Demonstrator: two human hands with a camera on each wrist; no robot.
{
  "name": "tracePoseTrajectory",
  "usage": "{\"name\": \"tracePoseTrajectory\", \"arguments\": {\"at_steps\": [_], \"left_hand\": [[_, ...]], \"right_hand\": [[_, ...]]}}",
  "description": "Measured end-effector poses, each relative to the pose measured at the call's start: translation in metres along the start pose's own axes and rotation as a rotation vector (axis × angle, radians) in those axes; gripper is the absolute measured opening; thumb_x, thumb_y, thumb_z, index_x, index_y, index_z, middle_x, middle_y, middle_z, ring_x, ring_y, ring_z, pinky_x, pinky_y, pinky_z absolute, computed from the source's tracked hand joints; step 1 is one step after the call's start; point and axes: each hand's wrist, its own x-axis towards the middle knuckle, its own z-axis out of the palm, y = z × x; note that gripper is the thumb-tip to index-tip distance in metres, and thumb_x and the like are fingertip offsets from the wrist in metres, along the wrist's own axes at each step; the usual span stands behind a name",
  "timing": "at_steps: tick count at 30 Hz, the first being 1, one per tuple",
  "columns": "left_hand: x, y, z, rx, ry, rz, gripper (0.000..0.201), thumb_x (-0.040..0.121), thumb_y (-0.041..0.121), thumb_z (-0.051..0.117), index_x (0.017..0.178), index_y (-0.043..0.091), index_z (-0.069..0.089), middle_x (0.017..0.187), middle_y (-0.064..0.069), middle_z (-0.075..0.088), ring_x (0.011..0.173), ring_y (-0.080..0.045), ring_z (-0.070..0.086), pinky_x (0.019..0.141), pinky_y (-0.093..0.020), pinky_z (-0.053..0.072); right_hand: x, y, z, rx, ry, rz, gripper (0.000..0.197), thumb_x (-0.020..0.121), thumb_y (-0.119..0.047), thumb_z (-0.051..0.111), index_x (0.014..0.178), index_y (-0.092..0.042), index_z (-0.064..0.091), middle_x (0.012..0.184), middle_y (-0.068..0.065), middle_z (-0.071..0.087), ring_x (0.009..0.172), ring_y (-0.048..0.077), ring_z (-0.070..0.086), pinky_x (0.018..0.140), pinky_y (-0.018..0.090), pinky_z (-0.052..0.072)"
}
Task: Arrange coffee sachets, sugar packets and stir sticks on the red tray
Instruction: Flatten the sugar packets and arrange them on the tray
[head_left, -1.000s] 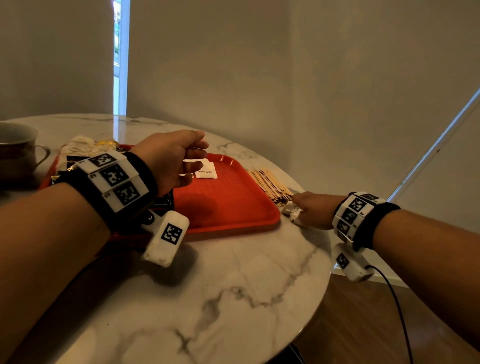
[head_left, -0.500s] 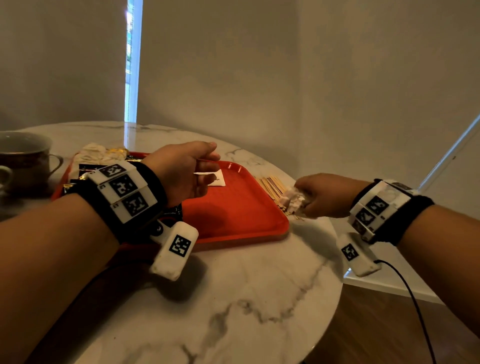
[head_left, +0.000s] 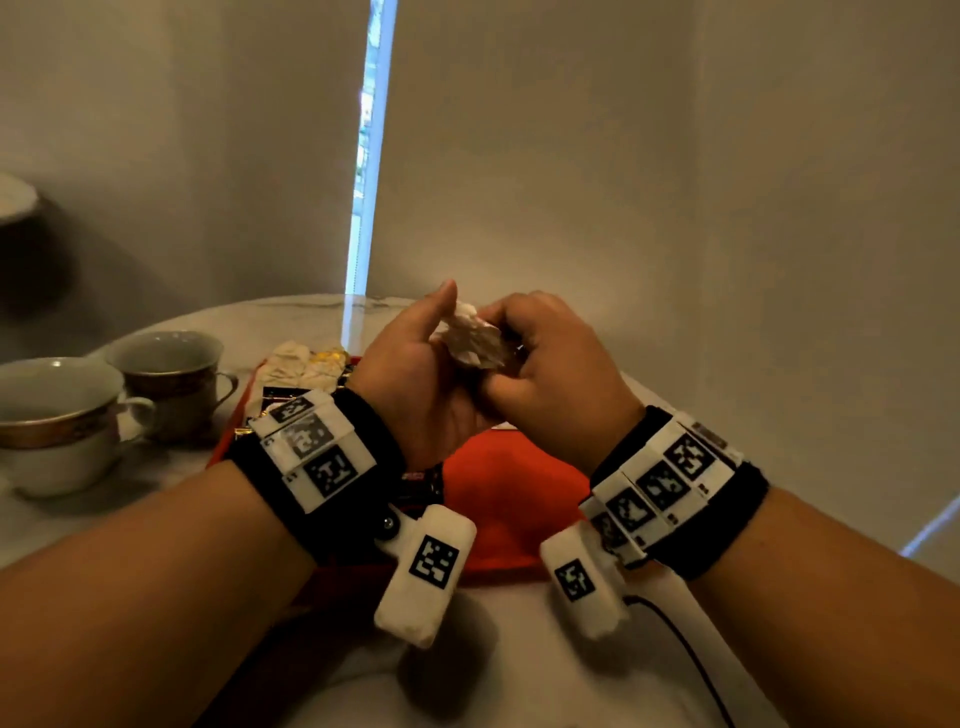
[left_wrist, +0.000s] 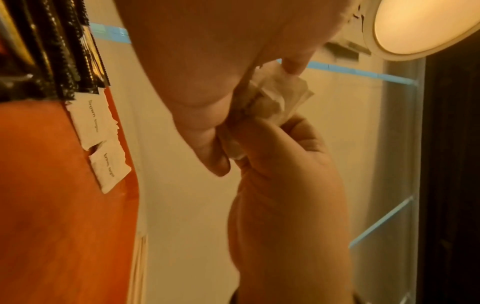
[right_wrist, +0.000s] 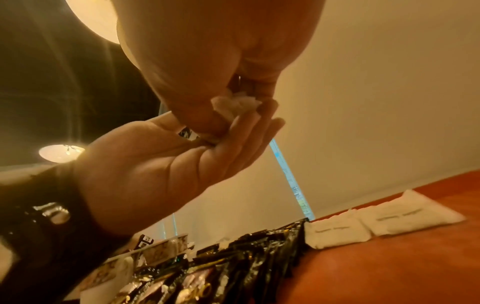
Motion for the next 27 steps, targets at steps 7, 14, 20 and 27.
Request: {"name": "tracePoseTrajectory", "arguments": {"at_steps": [7,14,20,27], "left_hand": [[0.009,0.018,-0.025,0.095,0.136,0.113,0.038,0.09,0.023,0.044,0.117,0.001,0.059,0.103,-0.018,0.066,0.09,-0.029,0.068,0.085,-0.042,0.057],[0.016,0.021,-0.038,0.159,0.078,0.126,0.03,0.096,0.011,0.041,0.118,0.007,0.062,0.097,-0.016,0.067,0.079,-0.023,0.067,0.067,-0.03,0.059],[0.02,0.015,-0.038,0.283,0.157,0.184,0.025,0.095,0.011,0.054,0.12,0.01,0.057,0.088,-0.009,0.066,0.07,-0.017,0.066,0.055,-0.028,0.054],[0.019,0.009,-0.035,0.305,0.138,0.173,0.011,0.099,0.015,0.052,0.103,0.012,0.061,0.087,-0.008,0.069,0.073,-0.017,0.069,0.064,-0.029,0.058]], "right_hand": [[0.024,0.006,0.012,0.485,-0.042,0.111,0.02,0.086,-0.016,0.063,0.104,-0.021,0.072,0.095,-0.003,0.069,0.087,0.007,0.067,0.076,0.021,0.054],[0.028,0.03,0.05,1.204,0.018,0.52,0.033,0.078,-0.021,0.072,0.107,-0.01,0.062,0.108,0.016,0.07,0.095,0.037,0.058,0.085,0.053,0.043],[0.017,0.04,0.058,1.354,-0.025,0.574,0.055,0.075,-0.02,0.076,0.122,0.003,0.056,0.103,0.021,0.051,0.077,0.03,0.046,0.056,0.032,0.037],[0.012,0.041,0.064,1.352,0.013,0.609,0.037,0.071,-0.018,0.08,0.1,-0.004,0.061,0.098,0.022,0.051,0.085,0.034,0.043,0.059,0.034,0.036]]}}
